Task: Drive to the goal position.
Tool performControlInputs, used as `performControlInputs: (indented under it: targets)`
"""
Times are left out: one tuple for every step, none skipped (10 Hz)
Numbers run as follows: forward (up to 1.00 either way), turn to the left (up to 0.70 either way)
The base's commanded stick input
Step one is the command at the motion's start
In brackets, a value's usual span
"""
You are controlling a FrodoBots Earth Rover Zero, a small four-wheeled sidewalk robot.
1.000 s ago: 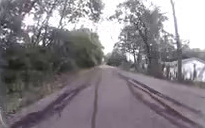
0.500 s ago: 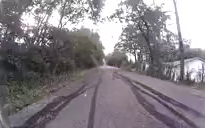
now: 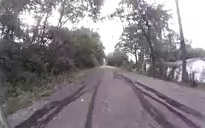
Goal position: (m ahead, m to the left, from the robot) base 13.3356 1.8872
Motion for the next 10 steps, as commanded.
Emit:
performControlInputs:
  targets:
    - [0.70, 0.00]
    - [0.70, 0.00]
    - [0.70, 0.00]
    - [0.70, 0.00]
    - [0.70, 0.00]
    - [0.70, 0.00]
    - [0.70, 0.00]
    - [0.70, 0.00]
    - [0.70, 0.00]
    - [0.70, 0.00]
